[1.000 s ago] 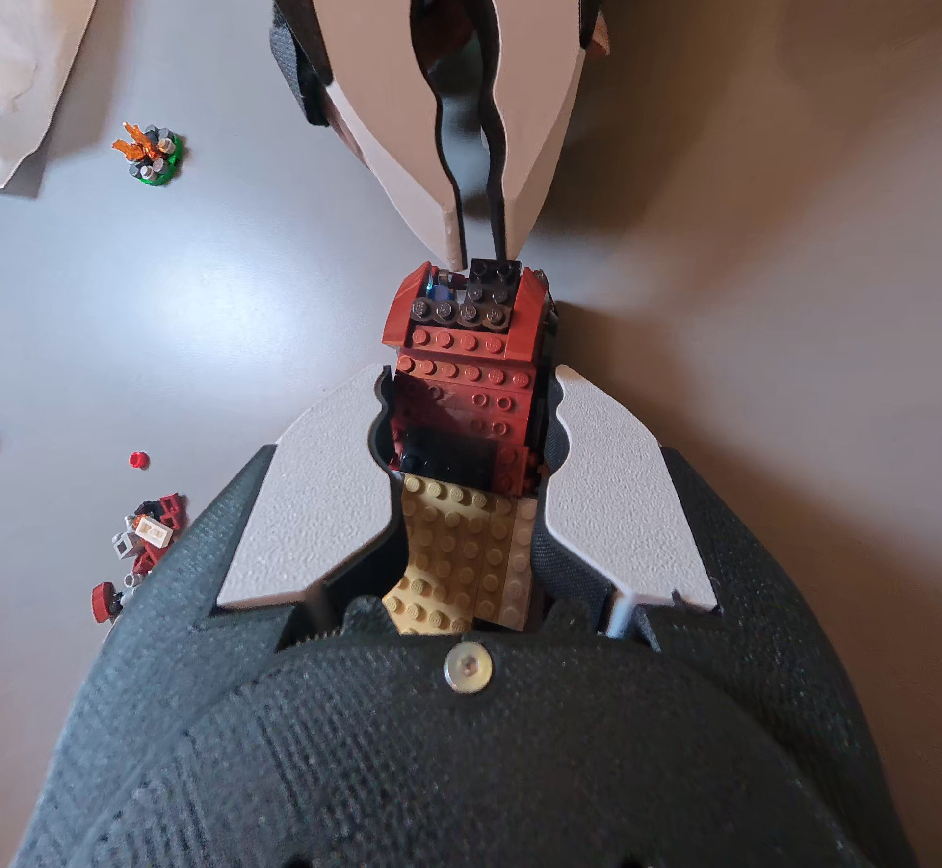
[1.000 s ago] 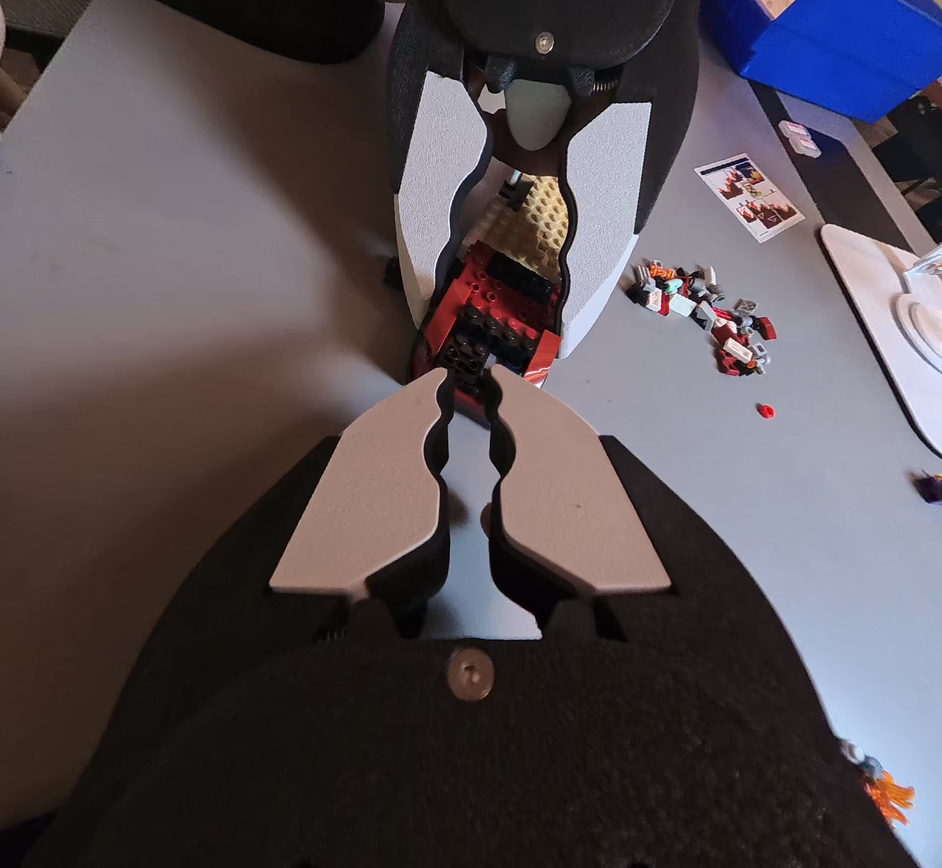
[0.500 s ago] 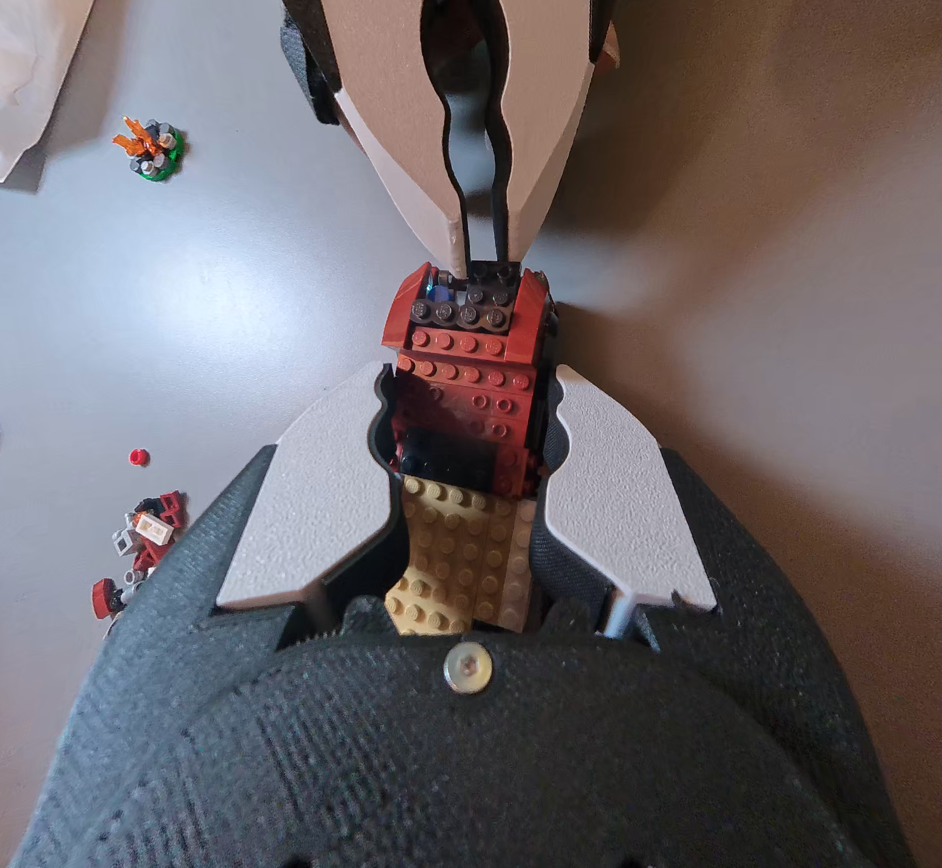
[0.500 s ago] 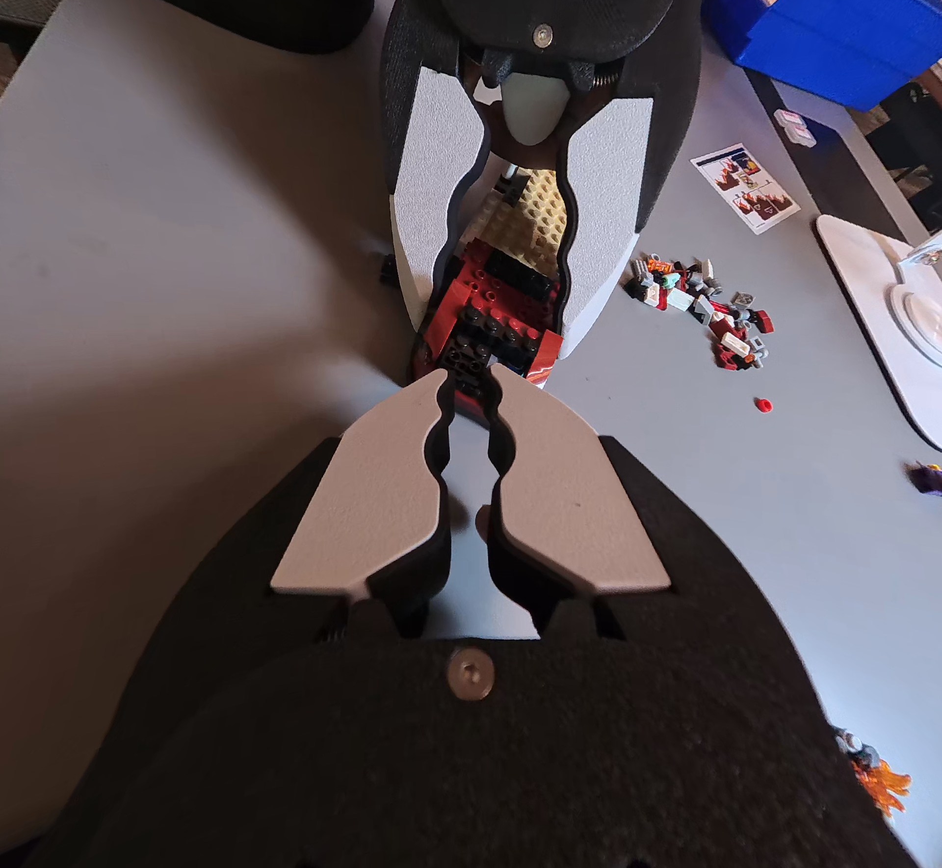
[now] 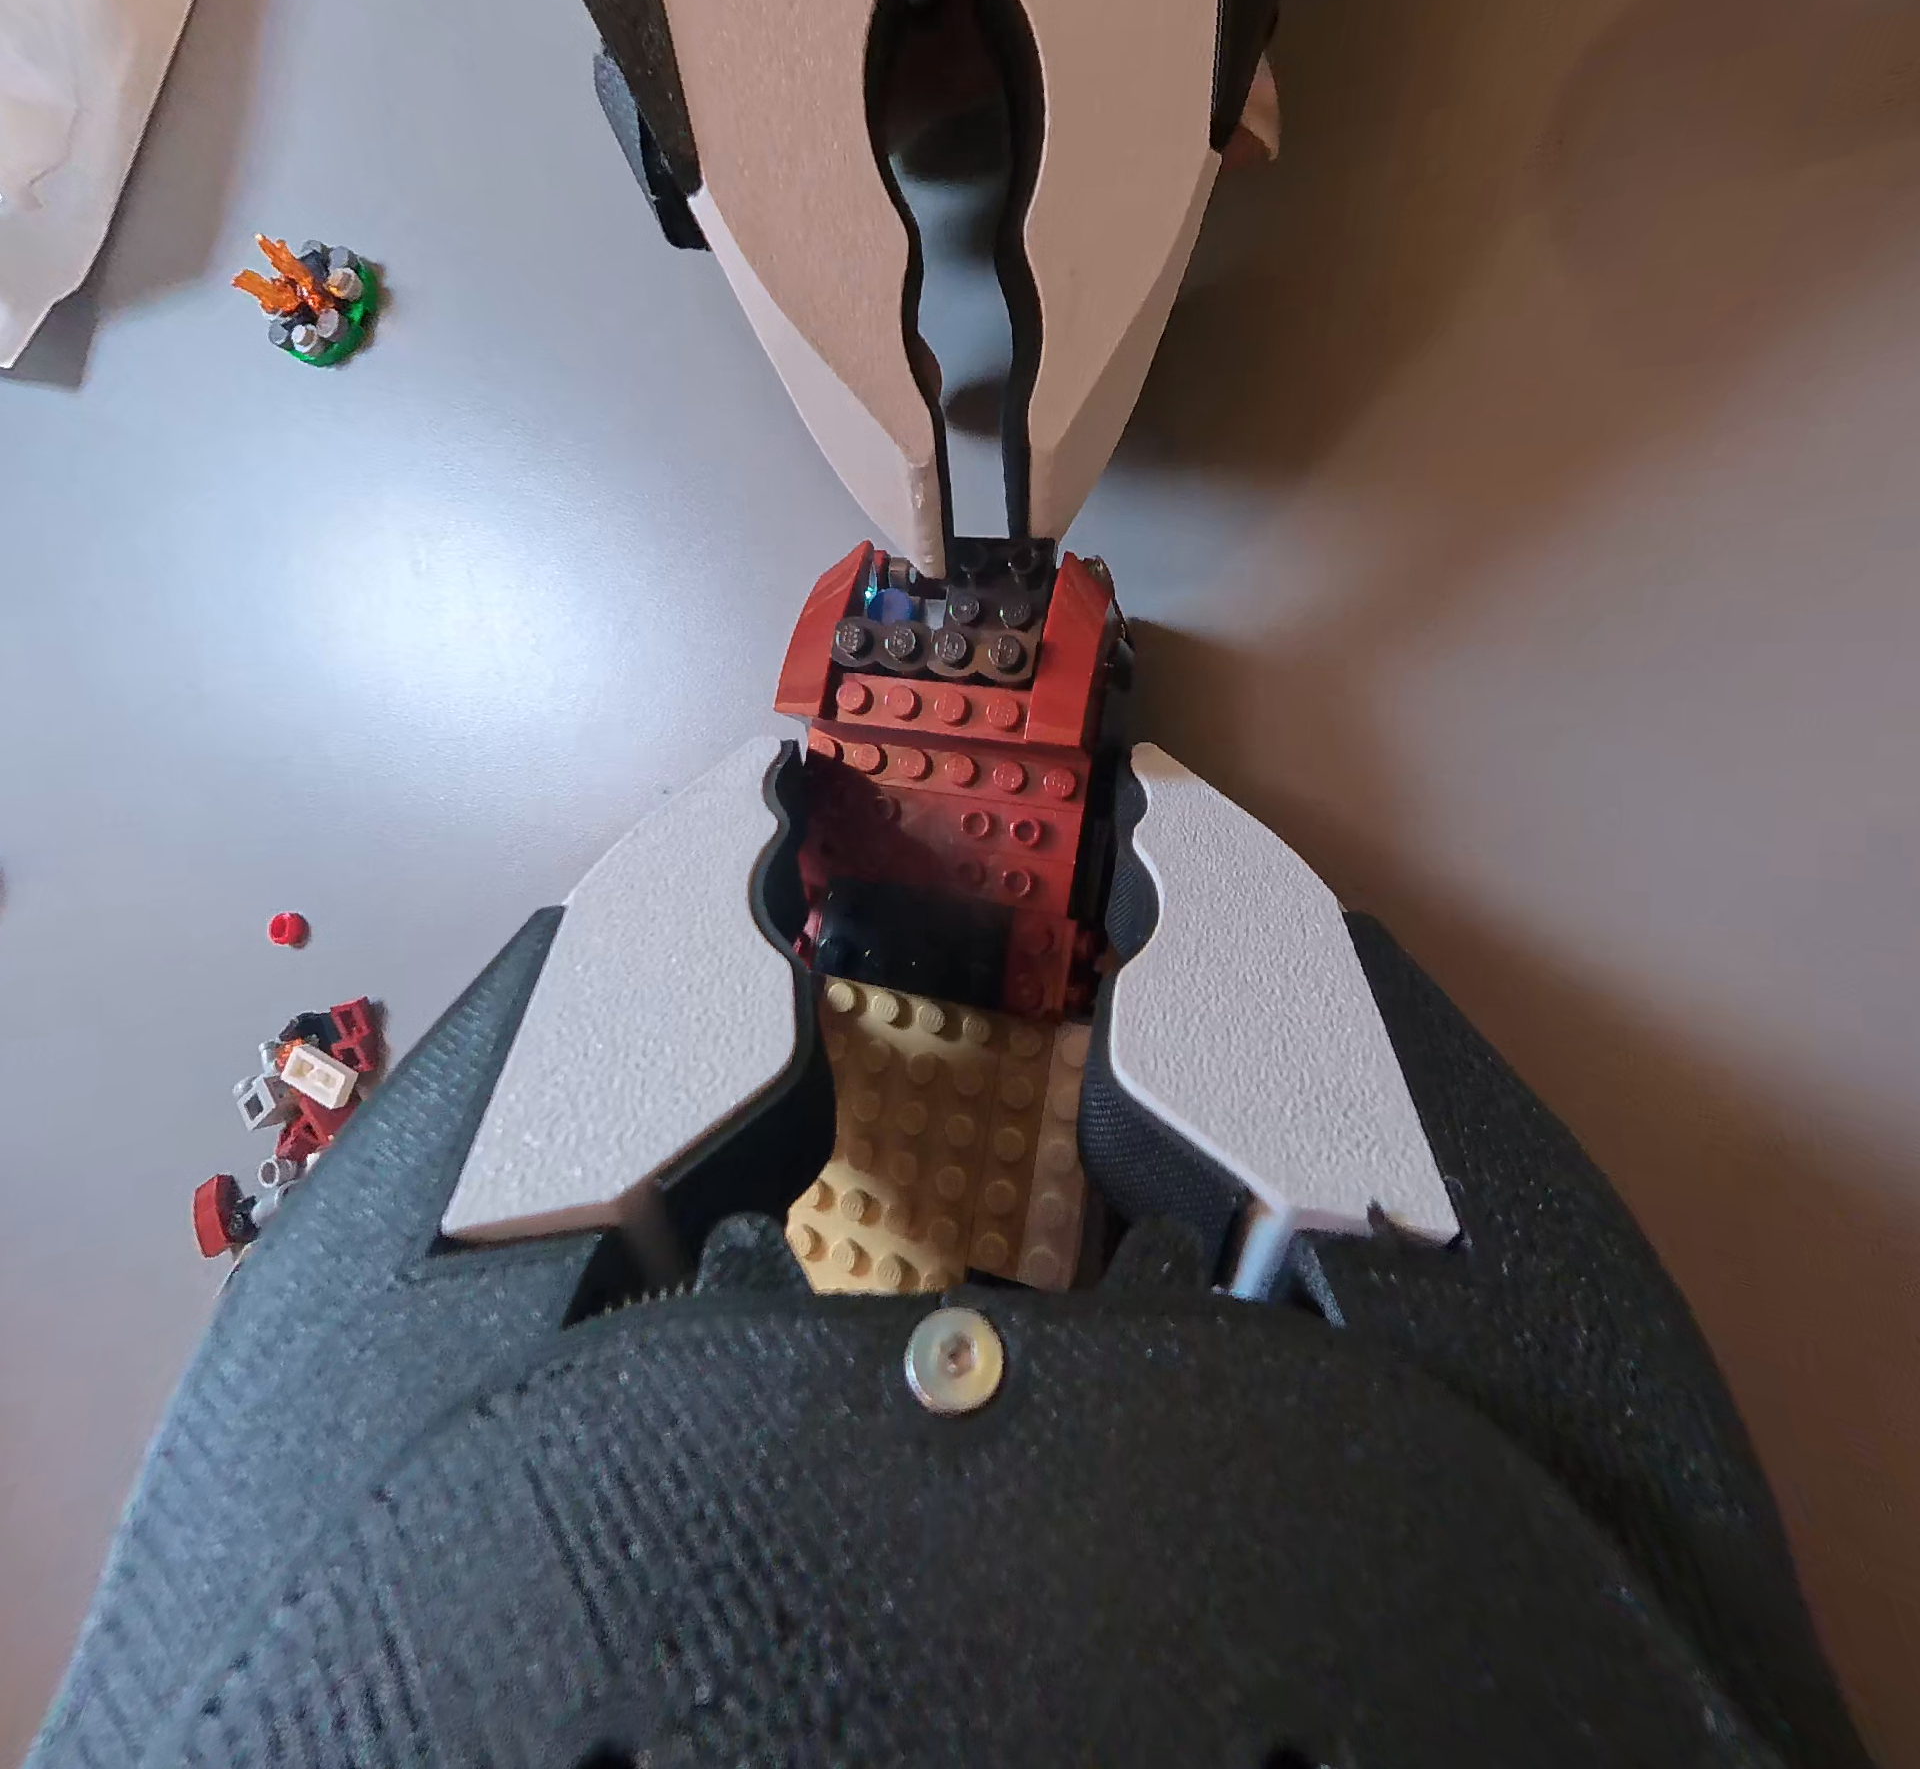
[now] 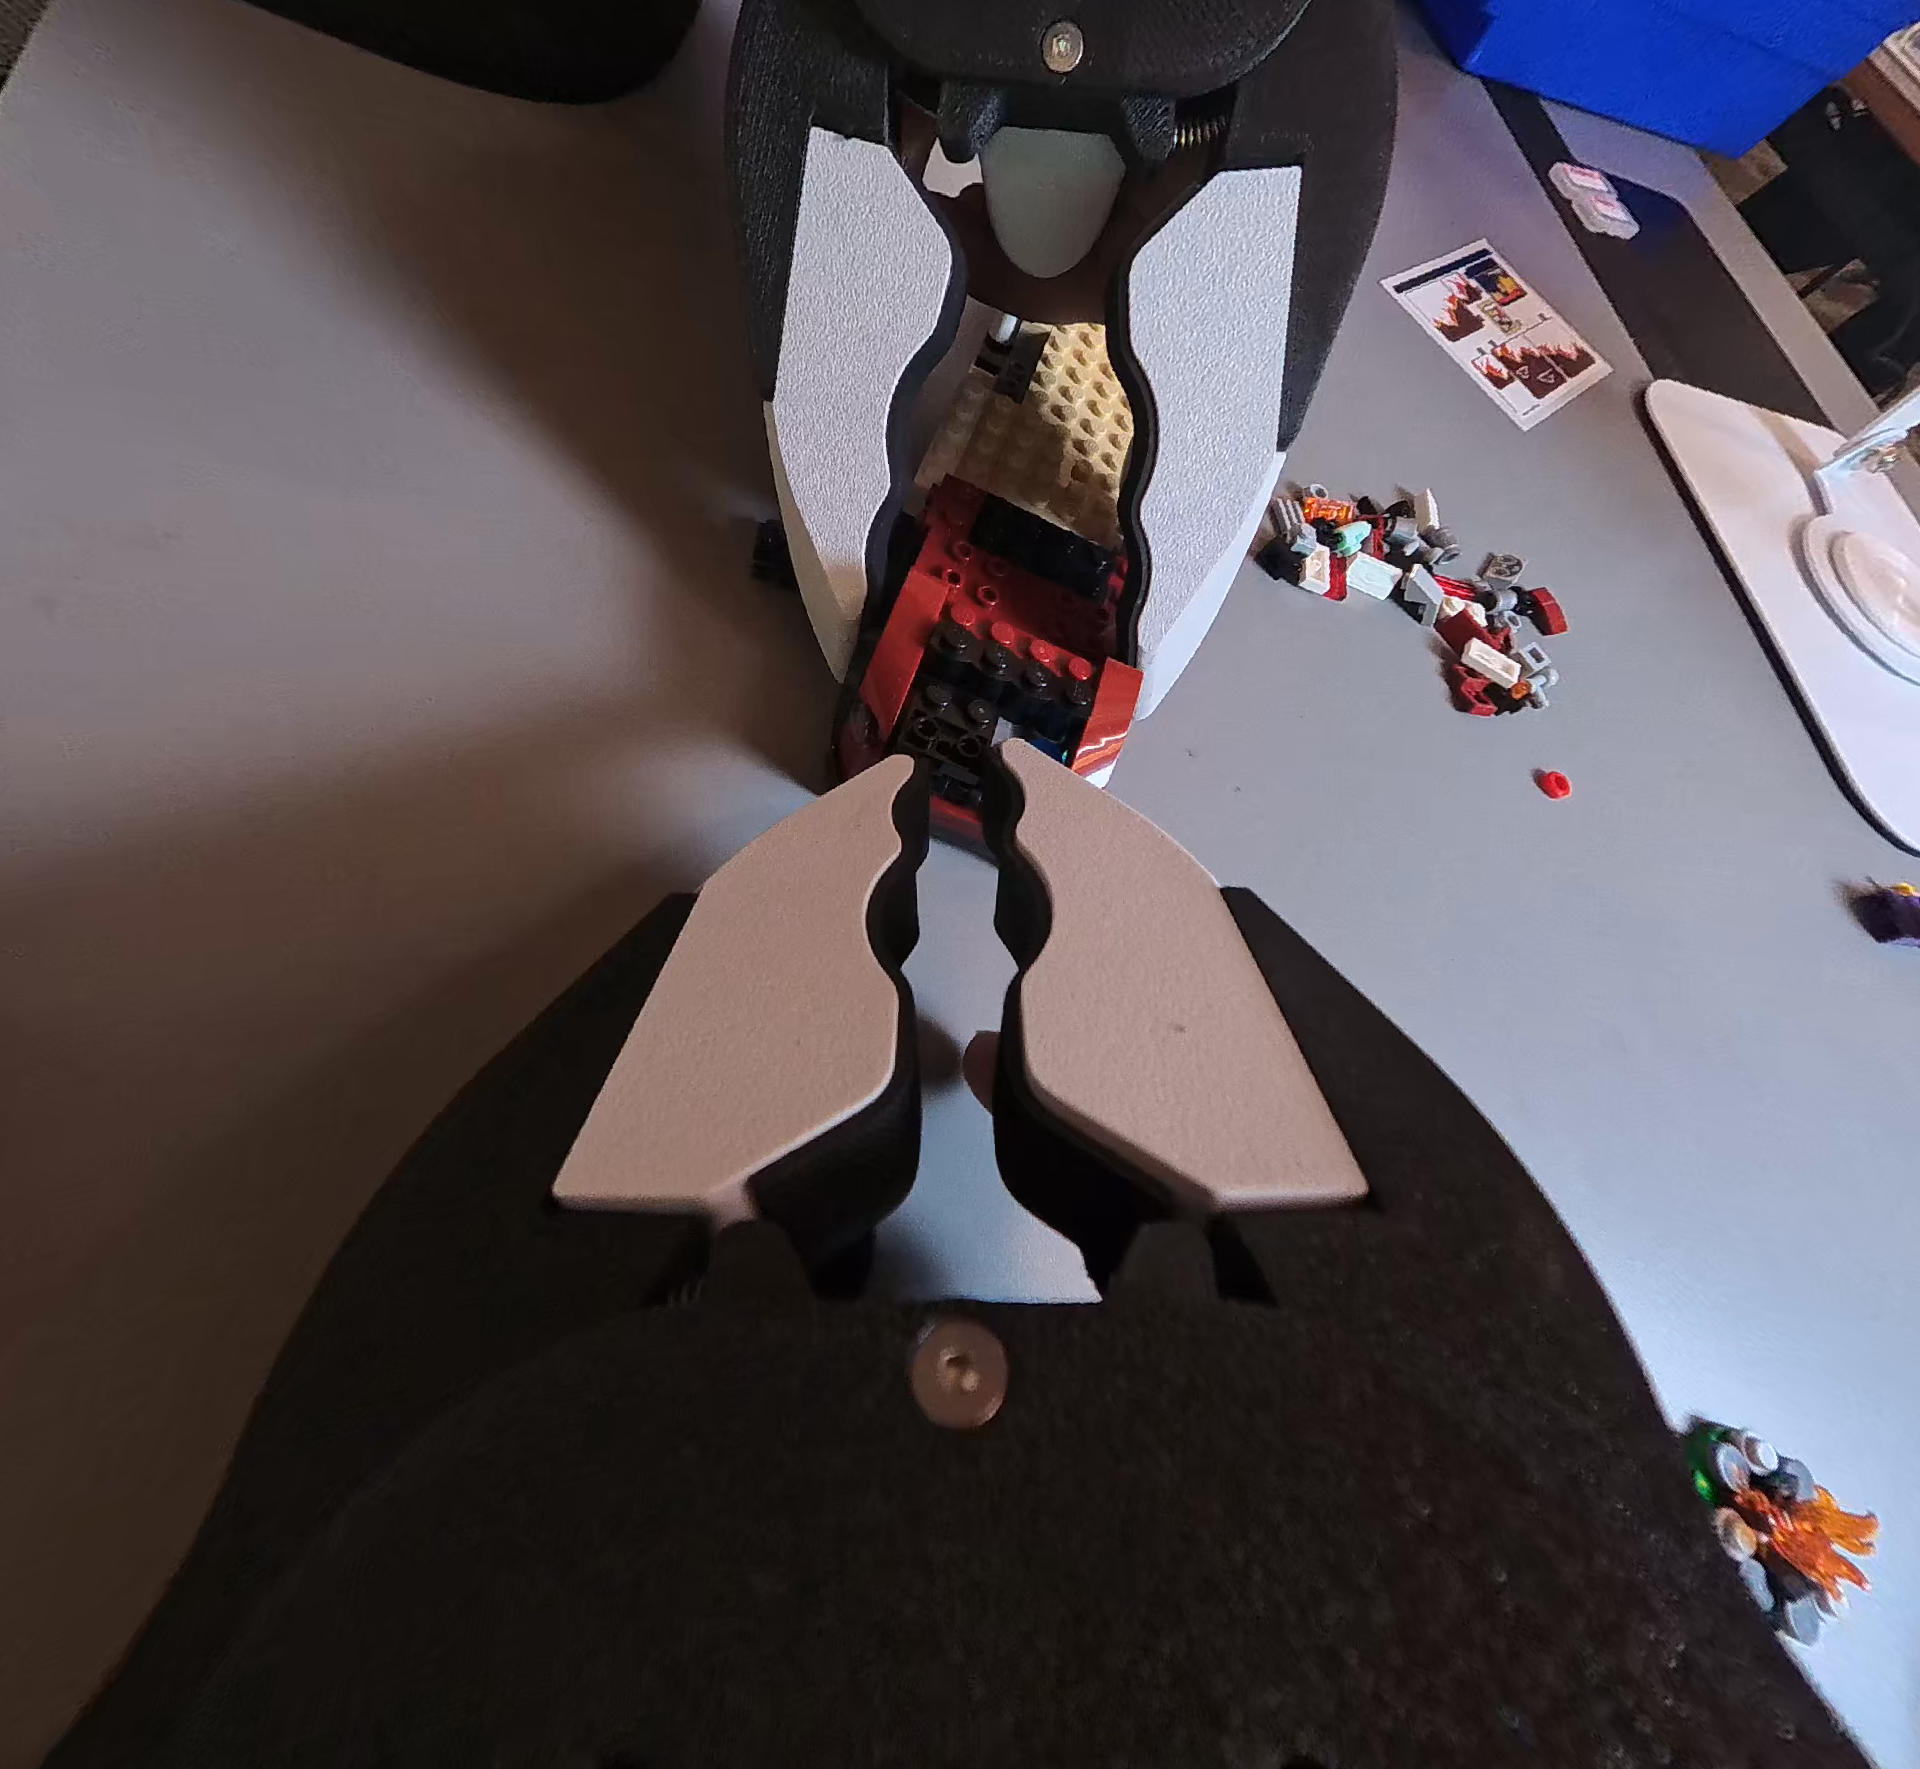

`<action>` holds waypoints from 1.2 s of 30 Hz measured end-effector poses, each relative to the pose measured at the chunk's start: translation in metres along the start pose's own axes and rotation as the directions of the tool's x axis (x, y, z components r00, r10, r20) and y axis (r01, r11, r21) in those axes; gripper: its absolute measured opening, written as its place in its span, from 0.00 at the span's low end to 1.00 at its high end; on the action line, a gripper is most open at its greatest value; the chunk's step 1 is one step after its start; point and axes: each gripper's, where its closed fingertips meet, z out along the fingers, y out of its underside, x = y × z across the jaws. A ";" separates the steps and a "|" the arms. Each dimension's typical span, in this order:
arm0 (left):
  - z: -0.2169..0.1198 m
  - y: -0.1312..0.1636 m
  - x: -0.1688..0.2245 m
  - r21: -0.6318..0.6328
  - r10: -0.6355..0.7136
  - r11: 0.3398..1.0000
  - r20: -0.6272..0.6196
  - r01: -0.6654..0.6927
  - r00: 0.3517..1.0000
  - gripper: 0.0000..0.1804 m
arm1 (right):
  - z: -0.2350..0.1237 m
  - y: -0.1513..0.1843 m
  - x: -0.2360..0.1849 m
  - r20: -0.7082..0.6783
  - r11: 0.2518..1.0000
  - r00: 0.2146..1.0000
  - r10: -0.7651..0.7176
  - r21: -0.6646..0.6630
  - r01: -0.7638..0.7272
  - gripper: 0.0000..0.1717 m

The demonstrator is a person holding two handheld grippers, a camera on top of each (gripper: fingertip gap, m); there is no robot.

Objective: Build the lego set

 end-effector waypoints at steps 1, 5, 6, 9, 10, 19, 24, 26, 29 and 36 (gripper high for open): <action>0.000 0.000 0.000 -0.002 0.006 1.000 -0.001 -0.006 1.000 0.32 | 0.000 0.000 0.000 -0.004 1.000 1.000 -0.007 0.001 0.007 0.06; 0.000 0.000 0.000 0.000 0.020 1.000 0.000 -0.020 1.000 0.32 | -0.001 0.000 0.000 -0.010 0.999 0.999 -0.048 0.000 0.048 0.06; -0.001 0.000 0.000 0.005 0.020 1.000 0.001 -0.020 1.000 0.32 | -0.001 0.000 0.000 -0.006 0.998 0.998 -0.056 -0.001 0.056 0.06; -0.001 0.000 0.001 0.004 0.025 1.000 0.003 -0.025 1.000 0.32 | -0.006 -0.005 -0.004 0.023 0.998 0.999 -0.047 0.037 0.046 0.10; -0.001 -0.001 0.003 0.001 0.029 1.000 -0.006 -0.029 1.000 0.32 | -0.008 -0.008 -0.004 0.027 0.998 0.999 -0.034 0.051 0.033 0.11; -0.003 -0.005 0.007 -0.048 0.068 0.997 0.015 -0.067 0.998 0.35 | -0.023 -0.023 0.033 -0.140 0.980 0.986 0.091 0.190 -0.064 0.10; -0.001 -0.006 0.007 -0.084 0.121 0.989 0.039 -0.118 0.992 0.30 | -0.032 -0.015 0.056 -0.211 0.970 0.964 0.160 0.214 -0.114 0.08; -0.001 -0.007 0.008 -0.088 0.159 0.984 0.047 -0.154 0.986 0.30 | -0.034 -0.013 0.060 -0.236 0.971 0.959 0.158 0.213 -0.107 0.07; -0.004 -0.005 0.012 -0.097 0.200 0.976 0.017 -0.197 0.980 0.30 | -0.034 -0.012 0.062 -0.261 0.976 0.955 0.141 0.197 -0.091 0.07; -0.031 0.003 -0.002 -0.056 0.084 0.995 0.041 -0.082 0.996 0.32 | -0.036 -0.007 0.066 -0.296 0.978 0.942 0.156 0.180 -0.105 0.06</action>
